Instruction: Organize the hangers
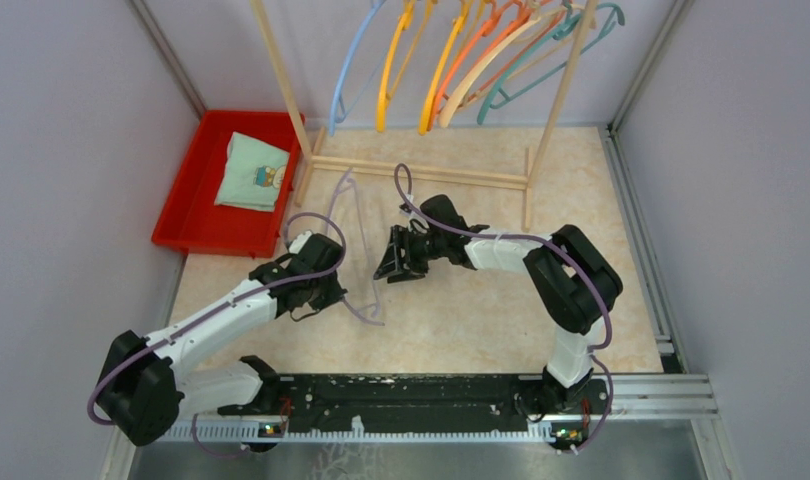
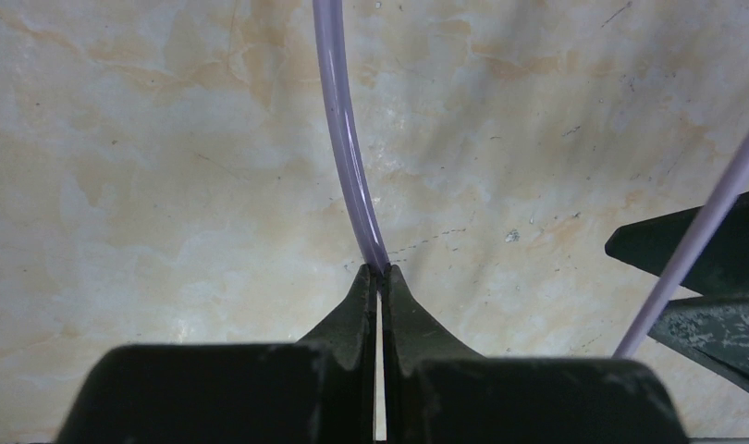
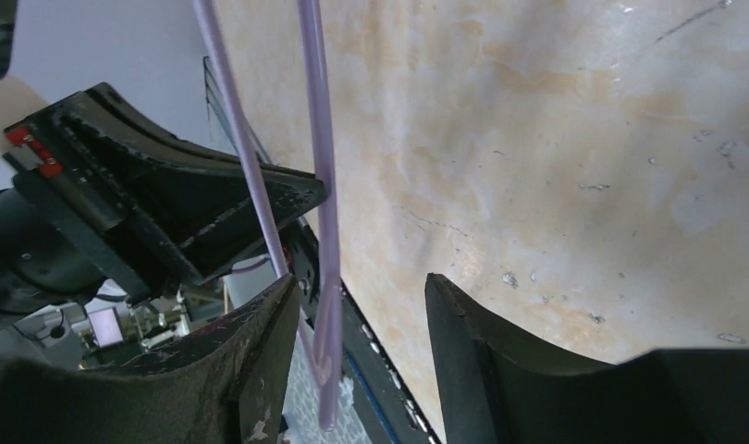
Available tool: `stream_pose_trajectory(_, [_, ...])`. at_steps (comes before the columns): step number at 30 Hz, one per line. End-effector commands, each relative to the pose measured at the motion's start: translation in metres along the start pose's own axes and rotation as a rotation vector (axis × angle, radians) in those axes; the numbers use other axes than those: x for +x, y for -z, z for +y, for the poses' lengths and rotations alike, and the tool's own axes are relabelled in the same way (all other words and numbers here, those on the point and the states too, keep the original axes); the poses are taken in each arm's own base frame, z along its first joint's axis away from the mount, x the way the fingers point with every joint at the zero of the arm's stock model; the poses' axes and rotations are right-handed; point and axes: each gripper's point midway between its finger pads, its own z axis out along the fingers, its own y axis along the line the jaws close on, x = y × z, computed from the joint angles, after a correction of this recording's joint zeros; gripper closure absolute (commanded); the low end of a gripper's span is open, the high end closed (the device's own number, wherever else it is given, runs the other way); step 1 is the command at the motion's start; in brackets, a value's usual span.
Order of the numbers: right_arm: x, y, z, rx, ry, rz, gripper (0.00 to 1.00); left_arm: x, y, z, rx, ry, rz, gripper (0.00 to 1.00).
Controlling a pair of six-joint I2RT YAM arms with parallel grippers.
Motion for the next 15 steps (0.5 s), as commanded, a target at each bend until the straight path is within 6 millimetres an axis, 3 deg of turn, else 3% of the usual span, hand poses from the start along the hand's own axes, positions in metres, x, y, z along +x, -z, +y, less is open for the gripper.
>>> stream_pose_trajectory(1, [-0.014, 0.013, 0.046, -0.124, 0.099, -0.061, 0.46, -0.001, 0.002, -0.032, 0.117, -0.006, 0.004, 1.00])
stream_pose_trajectory(7, [-0.010, 0.010, 0.042, -0.120, 0.109, -0.017, 0.44, 0.000, -0.002, -0.037, 0.124, -0.018, 0.013, 1.00])
stream_pose_trajectory(15, [-0.001, 0.022, -0.012, 0.153, 0.075, 0.023, 0.44, 0.001, -0.005, -0.038, 0.128, -0.018, 0.017, 1.00])
